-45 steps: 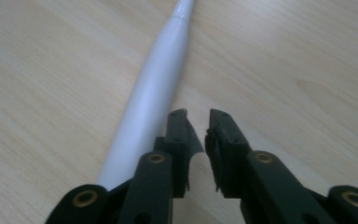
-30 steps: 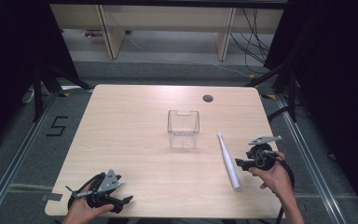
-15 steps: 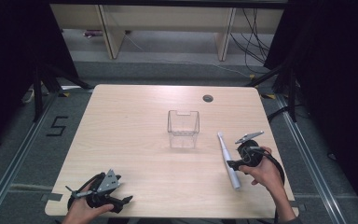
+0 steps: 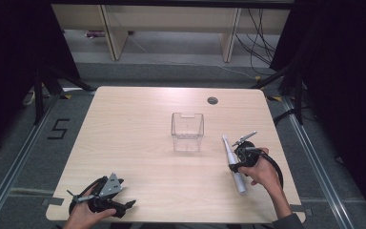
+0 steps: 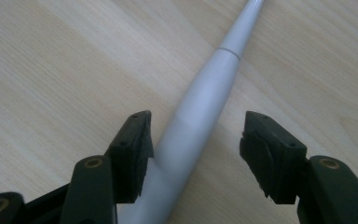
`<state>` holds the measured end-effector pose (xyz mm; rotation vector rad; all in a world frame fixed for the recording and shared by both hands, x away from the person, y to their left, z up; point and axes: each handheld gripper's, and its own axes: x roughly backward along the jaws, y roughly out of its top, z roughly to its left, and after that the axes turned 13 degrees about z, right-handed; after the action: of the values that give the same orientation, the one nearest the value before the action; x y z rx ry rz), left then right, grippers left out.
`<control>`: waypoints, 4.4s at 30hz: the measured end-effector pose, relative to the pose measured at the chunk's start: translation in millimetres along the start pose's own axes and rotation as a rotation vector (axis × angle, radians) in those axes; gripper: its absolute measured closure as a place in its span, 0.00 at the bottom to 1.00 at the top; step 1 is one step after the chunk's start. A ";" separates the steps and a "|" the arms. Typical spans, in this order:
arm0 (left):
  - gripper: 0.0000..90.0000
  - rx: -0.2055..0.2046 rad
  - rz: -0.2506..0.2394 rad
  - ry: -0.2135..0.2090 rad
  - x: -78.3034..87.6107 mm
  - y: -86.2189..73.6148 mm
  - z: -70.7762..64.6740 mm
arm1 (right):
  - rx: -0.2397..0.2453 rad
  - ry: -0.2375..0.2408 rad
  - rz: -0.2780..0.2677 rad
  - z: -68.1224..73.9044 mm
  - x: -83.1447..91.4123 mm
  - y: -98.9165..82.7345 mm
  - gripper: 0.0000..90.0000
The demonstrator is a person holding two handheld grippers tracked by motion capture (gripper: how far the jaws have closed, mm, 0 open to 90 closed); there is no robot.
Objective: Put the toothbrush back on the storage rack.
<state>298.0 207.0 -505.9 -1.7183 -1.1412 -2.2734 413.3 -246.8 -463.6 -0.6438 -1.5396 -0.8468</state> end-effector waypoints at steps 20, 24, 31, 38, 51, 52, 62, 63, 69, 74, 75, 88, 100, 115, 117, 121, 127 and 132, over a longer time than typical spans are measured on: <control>0.18 -0.011 0.014 -0.003 1.1 0.2 1.0 | 0.046 0.031 0.126 -4.1 -13.0 15.1 0.66; 0.18 -0.013 0.006 -0.001 0.8 0.0 0.0 | 0.055 0.040 0.168 -6.5 -13.5 20.6 0.70; 0.17 -0.014 0.006 -0.001 0.4 0.1 0.3 | 0.093 0.038 0.227 -7.6 -14.3 28.1 0.73; 0.17 -0.011 0.005 -0.001 0.7 -0.1 0.2 | 0.102 0.020 0.300 -3.7 -13.5 34.5 0.74; 0.17 -0.010 0.004 -0.010 0.8 0.4 0.2 | 0.160 -0.022 0.359 -4.3 -15.0 34.8 0.74; 0.17 -0.009 0.003 -0.007 0.7 0.3 0.1 | 0.142 0.001 0.370 -3.3 -13.0 35.7 0.74; 0.18 -0.008 0.003 -0.003 0.5 -0.2 0.5 | 0.138 -0.013 0.326 -6.2 -9.9 25.8 0.74; 0.18 -0.008 0.003 -0.004 0.6 -0.3 0.7 | 0.141 -0.014 0.312 -6.8 -8.4 24.5 0.74; 0.18 -0.007 0.013 -0.003 0.9 -0.1 1.3 | 0.174 -0.011 0.227 -13.0 5.1 17.3 0.74; 0.18 -0.007 0.013 -0.002 1.0 -0.1 1.5 | 0.136 -0.008 0.130 -16.0 23.1 10.9 0.74; 0.18 -0.007 0.013 -0.002 1.1 -0.1 1.6 | 0.141 -0.014 0.102 -18.1 26.7 9.8 0.74; 0.18 -0.001 0.004 -0.006 1.6 0.0 0.0 | 0.056 -0.005 -0.187 -26.1 46.3 0.4 0.74; 0.18 0.005 -0.015 -0.004 2.7 0.4 -1.3 | 0.025 0.014 -0.406 -32.0 45.8 4.7 0.74; 0.18 0.015 -0.011 -0.004 1.6 -0.3 -0.2 | 0.034 0.010 -0.533 -24.6 59.4 24.7 0.74; 0.18 0.015 -0.011 -0.007 1.0 -0.5 -1.2 | 0.018 0.029 -0.530 -22.1 60.1 28.3 0.74; 0.18 0.013 -0.009 -0.007 1.5 -0.8 0.1 | 0.033 0.023 -0.538 -20.3 60.0 38.8 0.74; 0.18 0.006 -0.003 -0.015 0.6 0.0 -1.4 | 0.059 0.024 -0.556 -18.0 60.5 50.4 0.74; 0.17 0.002 -0.014 -0.014 0.9 -0.2 -0.3 | 0.047 0.038 -0.566 -13.6 65.1 56.4 0.74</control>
<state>297.4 207.3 -505.2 -1.7340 -1.1621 -2.2706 457.0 -229.3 -390.3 -0.1473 -1.7282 -1.2285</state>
